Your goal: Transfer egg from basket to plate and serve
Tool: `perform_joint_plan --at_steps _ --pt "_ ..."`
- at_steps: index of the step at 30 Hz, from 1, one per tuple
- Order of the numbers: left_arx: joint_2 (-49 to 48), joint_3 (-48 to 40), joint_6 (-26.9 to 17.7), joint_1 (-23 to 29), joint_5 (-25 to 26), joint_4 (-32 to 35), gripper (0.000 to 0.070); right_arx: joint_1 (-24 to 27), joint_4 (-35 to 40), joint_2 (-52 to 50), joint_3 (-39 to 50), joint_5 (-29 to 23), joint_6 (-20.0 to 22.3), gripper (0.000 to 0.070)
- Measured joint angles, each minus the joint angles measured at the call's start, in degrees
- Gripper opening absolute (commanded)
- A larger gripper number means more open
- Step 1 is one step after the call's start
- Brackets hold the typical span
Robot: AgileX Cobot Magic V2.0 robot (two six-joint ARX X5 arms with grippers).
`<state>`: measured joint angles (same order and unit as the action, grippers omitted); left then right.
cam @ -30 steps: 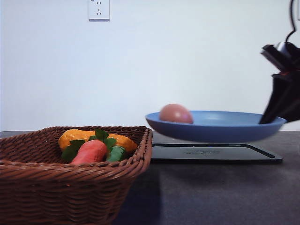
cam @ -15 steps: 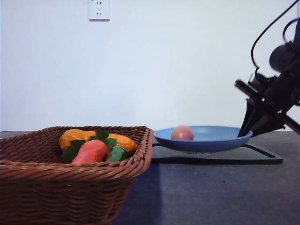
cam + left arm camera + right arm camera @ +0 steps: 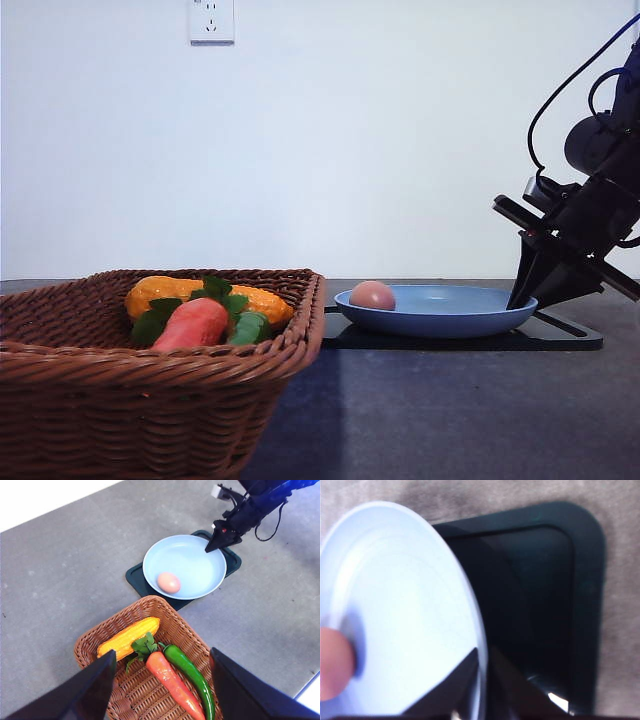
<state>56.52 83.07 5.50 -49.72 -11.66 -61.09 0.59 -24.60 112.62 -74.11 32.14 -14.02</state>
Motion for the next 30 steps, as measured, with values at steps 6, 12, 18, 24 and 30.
perform_joint_plan --at_steps 6,12,18,24,30 --pt "1.02 0.0 0.0 0.01 0.0 0.02 0.0353 0.9 -0.24 0.0 -0.69 -0.17 0.35 0.0237" --pt "2.74 0.0 -0.01 -0.01 -1.28 0.52 0.0273 3.08 -2.4 -1.68 -2.61 0.86 0.41 0.0221" --pt "6.22 0.0 -2.48 0.85 -4.95 2.84 0.0014 5.32 -9.11 -8.69 -3.21 3.35 1.47 0.0007" --pt "12.93 0.0 -7.03 6.01 -4.98 5.36 0.0 4.05 -18.77 -15.07 -3.38 2.72 6.02 0.0" --pt "17.99 -0.21 -9.92 14.75 -4.95 5.45 0.0 -2.47 -23.15 -23.39 -2.63 -4.4 9.0 0.0"
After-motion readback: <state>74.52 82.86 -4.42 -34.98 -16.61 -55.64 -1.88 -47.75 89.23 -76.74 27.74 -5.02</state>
